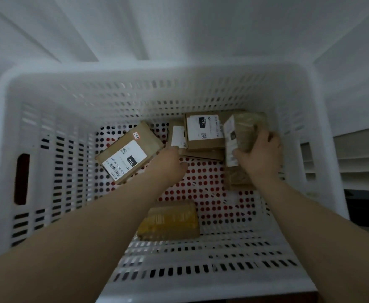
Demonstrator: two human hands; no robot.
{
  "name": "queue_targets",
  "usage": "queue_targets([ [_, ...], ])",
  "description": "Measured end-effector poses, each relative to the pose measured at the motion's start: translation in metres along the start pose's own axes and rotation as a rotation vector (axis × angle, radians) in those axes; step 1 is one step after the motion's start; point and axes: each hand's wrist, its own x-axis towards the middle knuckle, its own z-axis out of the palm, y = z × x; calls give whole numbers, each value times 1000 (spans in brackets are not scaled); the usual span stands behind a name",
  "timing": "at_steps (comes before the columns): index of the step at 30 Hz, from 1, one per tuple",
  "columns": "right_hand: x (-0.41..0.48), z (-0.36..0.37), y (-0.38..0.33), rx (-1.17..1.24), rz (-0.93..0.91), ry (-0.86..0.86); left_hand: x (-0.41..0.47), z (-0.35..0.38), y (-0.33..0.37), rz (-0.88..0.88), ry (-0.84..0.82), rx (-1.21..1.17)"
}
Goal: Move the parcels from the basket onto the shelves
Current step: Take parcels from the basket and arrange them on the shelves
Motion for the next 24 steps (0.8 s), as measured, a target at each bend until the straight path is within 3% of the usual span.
queue_targets([
  [5,-38,-20,-36,776,174,-191,-24,-32,1,-167,48,-580],
  [8,-50,-27,-57,1048,344,-405,-38,-53,-7,-274,-10,-895],
  [13,-58,-23,-82,1130,291,-600,-49,-69,-31,-311,-130,-1070],
  [24,-60,3,-92,1199,243,-712,-47,-63,-60,-299,-221,-1252],
])
